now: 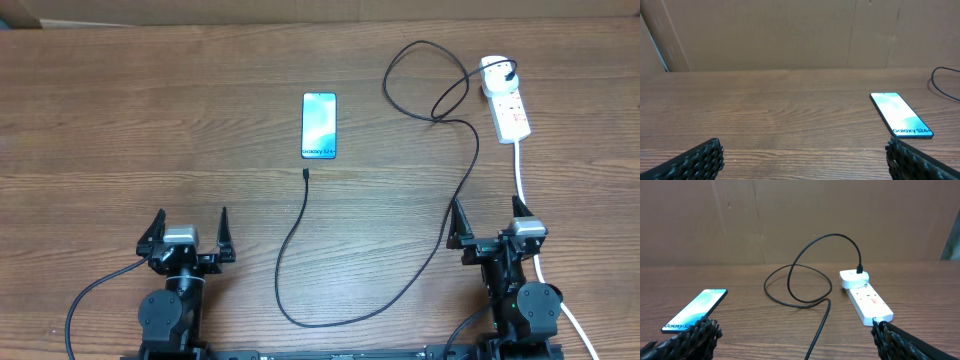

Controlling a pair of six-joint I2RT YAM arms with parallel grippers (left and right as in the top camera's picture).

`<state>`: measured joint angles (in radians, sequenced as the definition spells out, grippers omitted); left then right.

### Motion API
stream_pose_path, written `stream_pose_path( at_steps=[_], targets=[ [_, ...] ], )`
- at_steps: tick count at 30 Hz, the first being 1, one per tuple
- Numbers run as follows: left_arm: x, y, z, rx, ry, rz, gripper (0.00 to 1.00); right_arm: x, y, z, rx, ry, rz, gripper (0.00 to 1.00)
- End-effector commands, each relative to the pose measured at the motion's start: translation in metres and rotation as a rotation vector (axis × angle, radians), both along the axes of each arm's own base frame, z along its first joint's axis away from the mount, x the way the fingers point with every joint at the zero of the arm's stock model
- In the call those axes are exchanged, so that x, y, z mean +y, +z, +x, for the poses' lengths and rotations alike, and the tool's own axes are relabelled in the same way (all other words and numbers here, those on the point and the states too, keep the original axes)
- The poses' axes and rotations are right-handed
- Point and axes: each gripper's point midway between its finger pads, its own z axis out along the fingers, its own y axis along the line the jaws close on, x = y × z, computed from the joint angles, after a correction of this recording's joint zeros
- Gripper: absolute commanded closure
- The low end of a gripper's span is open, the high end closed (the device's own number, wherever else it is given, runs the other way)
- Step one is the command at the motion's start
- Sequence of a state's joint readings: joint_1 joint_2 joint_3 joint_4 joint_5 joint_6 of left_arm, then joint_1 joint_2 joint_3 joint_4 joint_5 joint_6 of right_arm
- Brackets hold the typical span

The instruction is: Plug charger to phone and switch on socket

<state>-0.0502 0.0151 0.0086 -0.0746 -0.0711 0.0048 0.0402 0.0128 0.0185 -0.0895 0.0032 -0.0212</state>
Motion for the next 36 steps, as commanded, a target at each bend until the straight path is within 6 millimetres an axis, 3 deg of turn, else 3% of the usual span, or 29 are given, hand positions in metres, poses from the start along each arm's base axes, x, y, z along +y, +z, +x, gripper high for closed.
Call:
stream_pose_path(
  at_steps=[1, 22, 25, 26, 29, 33, 36],
  targets=[
    [-0.001, 0.001, 0.0, -0.008, -0.009, 0.021, 0.0, 0.002, -0.002, 0.0, -0.002, 0.01, 0.007, 0.0],
    [-0.001, 0.001, 0.0, -0.008, -0.008, 0.02, 0.0, 0.002, -0.002, 0.0, -0.002, 0.01, 0.007, 0.0],
    [-0.028, 0.009, -0.002, -0.032, -0.159, -0.125, 0.0, 0.002, -0.002, 0.0, -0.002, 0.01, 0.007, 0.0],
    [-0.049, 0.017, -0.006, -0.047, -0.28, -0.22, 0.0, 0.002, -0.002, 0.0, -0.002, 0.01, 0.007, 0.0],
    [-0.075, 0.039, -0.016, -0.088, -0.444, -0.363, 0.0, 0.002, -0.002, 0.0, -0.002, 0.01, 0.007, 0.0],
    [-0.084, 0.077, -0.027, -0.22, -0.54, -0.411, 0.0, 0.002, -0.002, 0.0, -0.002, 0.01, 0.007, 0.0],
    [-0.088, 0.119, -0.046, -0.405, -0.612, -0.374, 0.0, 0.002, -0.002, 0.0, -0.002, 0.01, 0.007, 0.0]
  ],
)
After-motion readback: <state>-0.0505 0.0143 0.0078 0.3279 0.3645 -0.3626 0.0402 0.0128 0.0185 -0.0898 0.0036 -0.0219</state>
